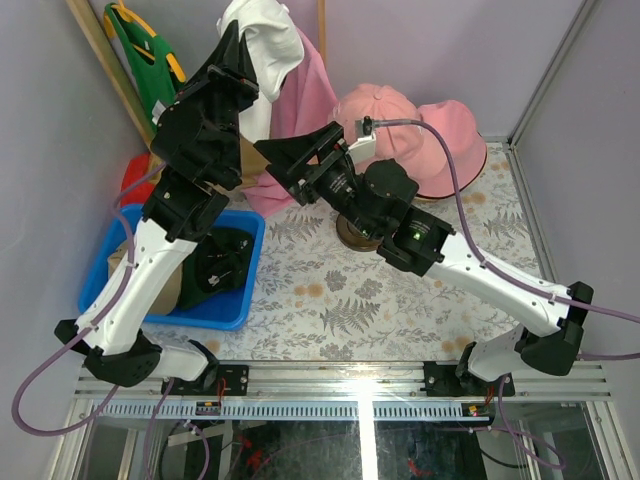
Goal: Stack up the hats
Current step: Stack the hat on the hat.
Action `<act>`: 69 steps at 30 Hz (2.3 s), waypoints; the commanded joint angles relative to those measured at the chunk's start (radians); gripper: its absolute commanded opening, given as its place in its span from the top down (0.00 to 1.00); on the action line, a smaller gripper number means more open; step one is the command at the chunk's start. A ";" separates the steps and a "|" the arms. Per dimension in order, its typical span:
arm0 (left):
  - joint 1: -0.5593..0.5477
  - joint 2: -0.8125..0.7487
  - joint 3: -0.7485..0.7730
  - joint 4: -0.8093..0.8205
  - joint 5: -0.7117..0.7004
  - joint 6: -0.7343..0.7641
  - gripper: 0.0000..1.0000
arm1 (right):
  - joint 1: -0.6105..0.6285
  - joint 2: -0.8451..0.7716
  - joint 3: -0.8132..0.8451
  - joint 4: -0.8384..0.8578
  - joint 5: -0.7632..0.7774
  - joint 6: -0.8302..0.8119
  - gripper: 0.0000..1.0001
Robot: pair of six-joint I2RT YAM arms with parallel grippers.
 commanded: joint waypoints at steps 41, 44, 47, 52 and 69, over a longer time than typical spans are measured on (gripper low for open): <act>-0.112 -0.321 -0.358 0.082 -0.087 -0.098 1.00 | -0.015 0.078 -0.123 0.622 0.196 0.007 0.37; -0.111 -0.352 -0.391 0.107 -0.086 -0.091 1.00 | -0.027 0.091 -0.108 0.622 0.159 0.019 0.45; -0.108 -0.384 -0.427 0.138 -0.089 -0.074 1.00 | -0.042 0.097 -0.089 0.606 0.112 0.021 0.57; -0.104 -0.431 -0.479 0.187 -0.082 -0.047 1.00 | -0.066 0.102 -0.052 0.560 0.053 0.003 0.80; -0.066 -0.563 -0.568 0.239 -0.069 0.358 1.00 | -0.237 0.086 0.158 0.267 -0.277 -0.153 1.00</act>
